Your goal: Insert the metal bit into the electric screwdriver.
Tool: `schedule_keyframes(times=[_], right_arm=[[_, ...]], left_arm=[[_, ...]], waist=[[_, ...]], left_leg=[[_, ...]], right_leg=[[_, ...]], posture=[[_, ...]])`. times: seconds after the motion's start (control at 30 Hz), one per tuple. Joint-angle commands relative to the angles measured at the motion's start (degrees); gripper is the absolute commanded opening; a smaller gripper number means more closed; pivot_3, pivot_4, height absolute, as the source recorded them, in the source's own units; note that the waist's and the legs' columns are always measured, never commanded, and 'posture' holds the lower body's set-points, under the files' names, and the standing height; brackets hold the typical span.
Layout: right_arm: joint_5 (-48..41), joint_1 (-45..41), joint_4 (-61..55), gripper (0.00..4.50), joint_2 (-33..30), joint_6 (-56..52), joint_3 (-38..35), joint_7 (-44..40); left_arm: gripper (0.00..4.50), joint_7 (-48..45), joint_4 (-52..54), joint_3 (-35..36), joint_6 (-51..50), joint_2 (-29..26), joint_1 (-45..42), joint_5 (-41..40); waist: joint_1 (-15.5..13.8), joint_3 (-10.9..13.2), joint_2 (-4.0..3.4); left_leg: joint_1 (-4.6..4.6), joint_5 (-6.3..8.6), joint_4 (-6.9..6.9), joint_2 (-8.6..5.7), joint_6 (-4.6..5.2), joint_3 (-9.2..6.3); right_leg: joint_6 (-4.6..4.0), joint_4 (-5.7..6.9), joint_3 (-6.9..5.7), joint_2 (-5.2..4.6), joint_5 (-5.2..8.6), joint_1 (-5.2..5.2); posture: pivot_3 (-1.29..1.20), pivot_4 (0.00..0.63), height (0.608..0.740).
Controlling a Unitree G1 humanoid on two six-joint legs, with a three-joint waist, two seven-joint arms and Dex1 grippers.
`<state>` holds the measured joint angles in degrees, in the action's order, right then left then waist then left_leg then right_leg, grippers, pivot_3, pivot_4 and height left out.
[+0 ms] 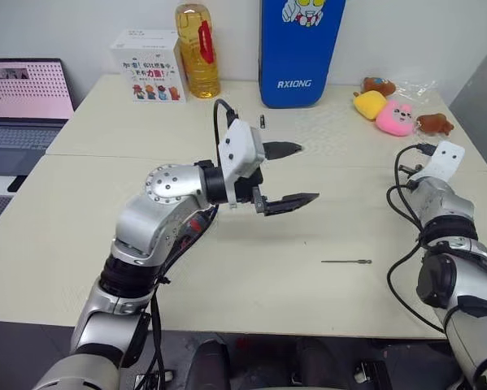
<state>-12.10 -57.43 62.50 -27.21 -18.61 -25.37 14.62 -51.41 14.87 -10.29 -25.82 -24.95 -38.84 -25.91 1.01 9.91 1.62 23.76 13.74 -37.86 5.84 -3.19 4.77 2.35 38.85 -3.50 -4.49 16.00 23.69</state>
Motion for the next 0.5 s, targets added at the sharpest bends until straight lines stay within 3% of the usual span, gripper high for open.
schedule_keyframes(times=[0.03, 0.4, 0.5], right_arm=[[-0.5, -1.0, 3.9, 0.31, -0.2, 2.1, -1.5, 5.4], [-0.8, -0.8, 7.9, 0.31, 0.6, 3.7, -0.8, 7.2], [-1.7, -1.0, 7.3, 1.29, 0.6, 3.9, -1.5, 7.1]], left_arm=[[4.50, 0.7, 2.9, 0.9, 0.6, -0.2, 1.4, 0.1], [4.50, 2.1, 4.8, 1.4, 0.1, -0.5, 2.9, -0.1], [4.50, 2.4, 5.4, 1.4, -0.3, -0.7, 3.1, -0.3]], waist=[[0.0, 0.0, 0.00], [-0.1, 0.0, -0.01], [-0.1, 0.0, 0.00]], left_leg=[[0.02, 0.00, -0.01, 0.00, 0.00, 0.00], [-0.01, 0.01, -0.05, 0.00, 0.01, -0.05], [-0.01, 0.01, -0.05, 0.00, 0.01, -0.05]], right_leg=[[0.00, -0.01, 0.00, 0.00, 0.00, 0.00], [0.00, -0.03, -0.04, 0.00, 0.00, -0.10], [0.00, -0.03, -0.03, 0.00, 0.00, -0.10]], posture=[[0.00, 0.150, 0.740], [0.00, 0.150, 0.740], [0.00, 0.150, 0.740]])
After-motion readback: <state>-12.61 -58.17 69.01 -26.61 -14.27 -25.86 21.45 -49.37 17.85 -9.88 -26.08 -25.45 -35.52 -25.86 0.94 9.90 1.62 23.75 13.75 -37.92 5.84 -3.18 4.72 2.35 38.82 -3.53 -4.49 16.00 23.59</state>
